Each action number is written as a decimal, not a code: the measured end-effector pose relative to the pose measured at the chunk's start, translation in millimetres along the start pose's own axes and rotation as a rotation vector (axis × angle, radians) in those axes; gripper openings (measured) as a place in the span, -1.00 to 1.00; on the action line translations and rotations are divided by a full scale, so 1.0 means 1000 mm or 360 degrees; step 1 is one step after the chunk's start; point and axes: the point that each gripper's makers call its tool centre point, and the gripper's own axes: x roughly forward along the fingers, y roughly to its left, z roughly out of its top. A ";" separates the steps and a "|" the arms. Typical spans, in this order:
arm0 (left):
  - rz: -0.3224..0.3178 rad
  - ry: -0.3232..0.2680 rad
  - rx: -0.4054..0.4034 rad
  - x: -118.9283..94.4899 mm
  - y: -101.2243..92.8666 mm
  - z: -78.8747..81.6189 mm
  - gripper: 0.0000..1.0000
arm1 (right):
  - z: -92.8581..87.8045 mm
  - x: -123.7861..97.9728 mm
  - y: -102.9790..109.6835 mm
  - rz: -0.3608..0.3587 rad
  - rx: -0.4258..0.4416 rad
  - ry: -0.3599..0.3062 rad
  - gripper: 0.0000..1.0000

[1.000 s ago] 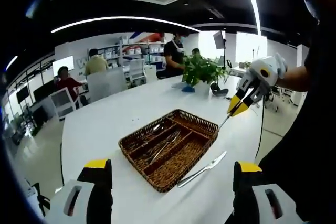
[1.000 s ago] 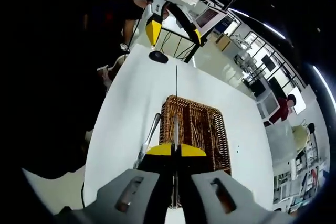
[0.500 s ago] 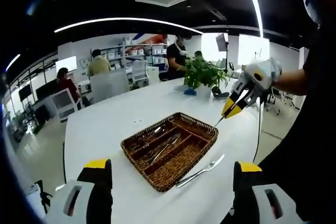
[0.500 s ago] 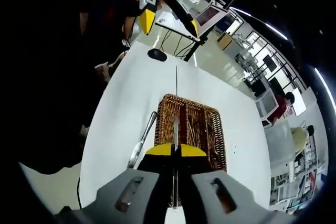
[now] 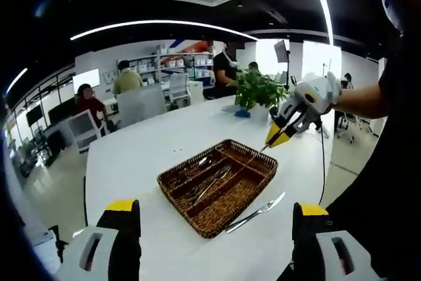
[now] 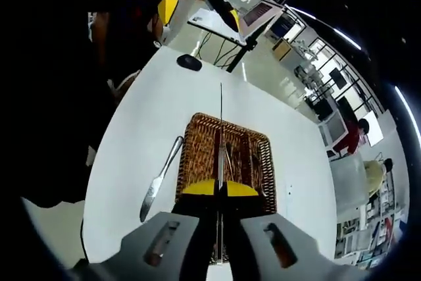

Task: Arrange the knives, forks, and spoons in their matching storage slots by inserting each utensil handle-first until every utensil is classified and aligned in the correct compartment

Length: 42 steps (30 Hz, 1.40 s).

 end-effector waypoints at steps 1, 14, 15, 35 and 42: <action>-0.0012 0.0015 -0.0005 -0.001 0.000 0.000 1.00 | 0.000 0.003 -0.003 0.0003 -0.0011 0.0005 -1.00; 0.0018 0.0001 0.0023 -0.011 0.016 0.012 1.00 | -0.008 0.021 -0.037 -0.0023 -0.0014 0.0029 -1.00; 0.0019 0.0002 0.0021 -0.011 0.017 0.012 1.00 | -0.009 0.022 -0.039 -0.0027 -0.0019 0.0033 -1.00; 0.0032 0.0019 0.0009 -0.007 0.035 0.012 1.00 | -0.022 0.040 -0.056 -0.0083 -0.0049 0.0064 -1.00; 0.0040 0.0042 0.0014 -0.006 0.040 0.006 1.00 | -0.028 0.052 -0.044 -0.0072 -0.0046 0.0064 -1.00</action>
